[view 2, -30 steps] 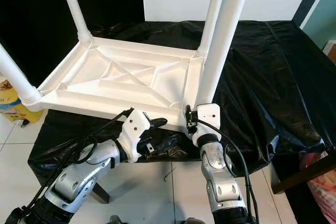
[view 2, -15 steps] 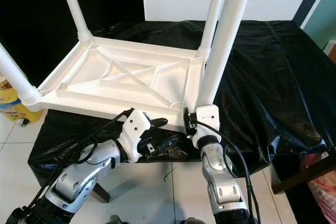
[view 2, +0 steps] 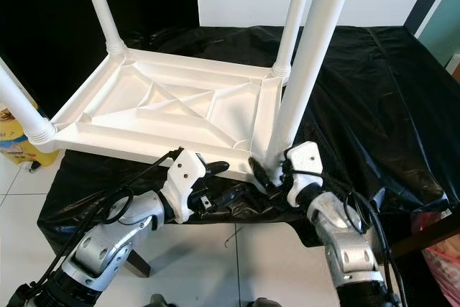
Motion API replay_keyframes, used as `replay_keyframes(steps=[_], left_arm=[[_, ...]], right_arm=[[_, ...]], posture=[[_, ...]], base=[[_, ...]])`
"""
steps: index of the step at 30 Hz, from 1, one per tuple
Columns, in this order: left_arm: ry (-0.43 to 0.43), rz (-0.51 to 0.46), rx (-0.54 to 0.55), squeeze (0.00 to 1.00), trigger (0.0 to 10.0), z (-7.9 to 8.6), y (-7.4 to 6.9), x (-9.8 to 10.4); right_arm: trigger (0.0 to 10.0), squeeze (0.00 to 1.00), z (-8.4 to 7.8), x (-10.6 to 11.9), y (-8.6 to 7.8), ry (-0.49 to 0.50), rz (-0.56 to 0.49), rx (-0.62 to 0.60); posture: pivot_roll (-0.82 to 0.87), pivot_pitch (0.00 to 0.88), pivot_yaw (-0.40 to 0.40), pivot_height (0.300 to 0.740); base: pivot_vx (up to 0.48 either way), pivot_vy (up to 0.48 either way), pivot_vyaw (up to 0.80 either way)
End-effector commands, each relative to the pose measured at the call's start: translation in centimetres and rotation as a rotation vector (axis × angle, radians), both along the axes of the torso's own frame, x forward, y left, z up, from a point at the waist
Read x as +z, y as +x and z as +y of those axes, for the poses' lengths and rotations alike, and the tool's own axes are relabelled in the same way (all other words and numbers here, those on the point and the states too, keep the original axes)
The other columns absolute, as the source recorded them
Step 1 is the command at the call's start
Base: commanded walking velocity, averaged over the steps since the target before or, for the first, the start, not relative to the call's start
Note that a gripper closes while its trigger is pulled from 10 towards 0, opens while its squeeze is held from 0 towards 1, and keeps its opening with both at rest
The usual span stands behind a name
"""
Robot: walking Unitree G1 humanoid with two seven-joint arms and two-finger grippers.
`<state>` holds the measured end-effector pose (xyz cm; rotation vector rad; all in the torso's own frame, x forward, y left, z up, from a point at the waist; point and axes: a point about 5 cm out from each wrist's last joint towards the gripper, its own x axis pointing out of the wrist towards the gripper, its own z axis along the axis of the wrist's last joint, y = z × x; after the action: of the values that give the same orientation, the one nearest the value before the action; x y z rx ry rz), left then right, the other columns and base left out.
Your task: Building children table
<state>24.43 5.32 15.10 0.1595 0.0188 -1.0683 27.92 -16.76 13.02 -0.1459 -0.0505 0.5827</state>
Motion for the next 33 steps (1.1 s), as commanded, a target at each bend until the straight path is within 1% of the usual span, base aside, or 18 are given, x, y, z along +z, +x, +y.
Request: replay_keyframes(steps=[1, 3, 5, 6, 7, 8, 9, 10, 11, 17, 20, 21, 22, 23, 24, 27, 29, 33], left_arm=[[0.019, 0.026, -0.052, 0.0, 10.0, 0.0, -0.2, -0.4], [0.02, 0.025, -0.052, 0.0, 10.0, 0.0, -0.1, -0.4], [0.021, 0.021, -0.051, 0.0, 10.0, 0.0, -0.1, -0.3], [0.021, 0.021, -0.051, 0.0, 10.0, 0.0, -0.1, -0.3], [0.021, 0.019, -0.05, 0.0, 10.0, 0.0, -0.1, -0.3], [0.021, 0.019, -0.05, 0.0, 10.0, 0.0, -0.1, -0.3], [0.022, 0.017, -0.047, 0.0, 10.0, 0.1, -0.1, -0.3], [0.022, 0.017, -0.047, 0.0, 10.0, 0.1, -0.1, -0.3], [0.024, 0.015, -0.043, 0.0, 10.0, 0.1, 0.0, -0.2], [0.025, 0.012, -0.038, 0.0, 10.0, 0.2, 0.1, -0.2], [0.024, 0.012, -0.044, 0.0, 10.0, 0.1, 0.0, -0.3], [0.024, 0.011, -0.047, 0.0, 10.0, 0.0, 0.0, -0.3], [0.024, 0.011, -0.047, 0.0, 10.0, 0.0, 0.0, -0.3], [0.024, 0.011, -0.049, 0.0, 10.0, 0.0, 0.1, -0.3], [0.024, 0.01, -0.051, 0.0, 10.0, 0.0, 0.1, -0.3], [0.024, 0.009, -0.052, 0.0, 10.0, -0.1, 0.1, -0.3], [0.025, 0.008, -0.054, 0.0, 10.0, -0.1, 0.1, -0.3], [0.025, 0.008, -0.056, 0.0, 10.0, -0.2, 0.1, -0.3]], right_arm=[[10.0, 0.0, -0.2, -0.3, 0.1, -0.011, 0.02, 0.035], [10.0, 0.0, -0.2, -0.3, 0.5, -0.027, 0.022, 0.052], [10.0, 0.0, 0.4, -0.2, 1.1, -0.045, 0.024, 0.109], [10.0, 0.0, 0.4, -0.2, 1.1, -0.045, 0.024, 0.109], [9.5, 0.0, 0.6, -0.2, 1.3, -0.054, 0.023, 0.128], [9.5, 0.0, 0.6, -0.2, 1.3, -0.054, 0.023, 0.128], [3.3, 0.0, 0.7, -0.3, 1.3, -0.059, 0.025, 0.146], [3.3, 0.0, 0.7, -0.3, 1.3, -0.059, 0.025, 0.146], [0.0, 0.0, 0.5, -0.4, 1.2, -0.061, 0.028, 0.155], [0.0, 0.0, 0.1, -0.7, 1.3, -0.066, 0.034, 0.172], [0.0, 0.0, -0.6, -1.5, 1.1, -0.077, 0.063, 0.135], [2.4, 0.0, -0.8, -1.7, 1.0, -0.077, 0.07, 0.121], [2.4, 0.0, -0.8, -1.7, 1.0, -0.077, 0.07, 0.121], [6.8, 0.0, -0.8, -1.8, 1.0, -0.073, 0.073, 0.11], [10.0, 0.0, -0.9, -1.8, 0.9, -0.062, 0.076, 0.1], [10.0, 0.0, -0.7, -1.9, 0.8, -0.041, 0.08, 0.083], [10.0, 0.0, -0.4, -2.0, 0.7, -0.009, 0.074, 0.039], [10.0, 0.0, -0.2, -2.1, 0.7, -0.002, 0.062, -0.013]], posture=[[-0.04, 0.058, -0.024, 0.74], [-0.04, 0.056, -0.023, 0.74], [-0.02, 0.048, -0.025, 0.74], [-0.02, 0.048, -0.025, 0.74], [-0.02, 0.047, -0.025, 0.74], [-0.02, 0.047, -0.025, 0.74], [-0.02, 0.044, -0.028, 0.74], [-0.02, 0.044, -0.028, 0.74], [-0.01, 0.042, -0.03, 0.74], [-0.01, 0.039, -0.031, 0.74], [-0.03, 0.03, -0.026, 0.74], [-0.03, 0.03, -0.026, 0.74], [-0.03, 0.03, -0.026, 0.74], [-0.03, 0.028, -0.026, 0.74], [-0.03, 0.027, -0.026, 0.74], [-0.03, 0.025, -0.026, 0.74], [-0.03, 0.023, -0.028, 0.74], [-0.03, 0.023, -0.028, 0.74]], base=[[0.0, 0.0, 0.0], [0.0, 0.0, 0.0], [0.0, 0.0, 0.0], [0.0, 0.0, 0.0], [0.0, 0.0, 0.0], [0.0, 0.0, 0.0], [0.0, 0.0, 0.0], [0.0, 0.0, 0.0], [0.0, 0.0, 0.0], [0.0, 0.0, 0.0], [0.0, 0.0, 0.0], [0.0, 0.0, 0.0], [0.0, 0.0, 0.0], [0.0, 0.0, 0.0], [0.0, 0.0, 0.0], [0.0, 0.0, 0.0], [0.0, 0.0, 0.0], [0.0, 0.0, 0.0]])
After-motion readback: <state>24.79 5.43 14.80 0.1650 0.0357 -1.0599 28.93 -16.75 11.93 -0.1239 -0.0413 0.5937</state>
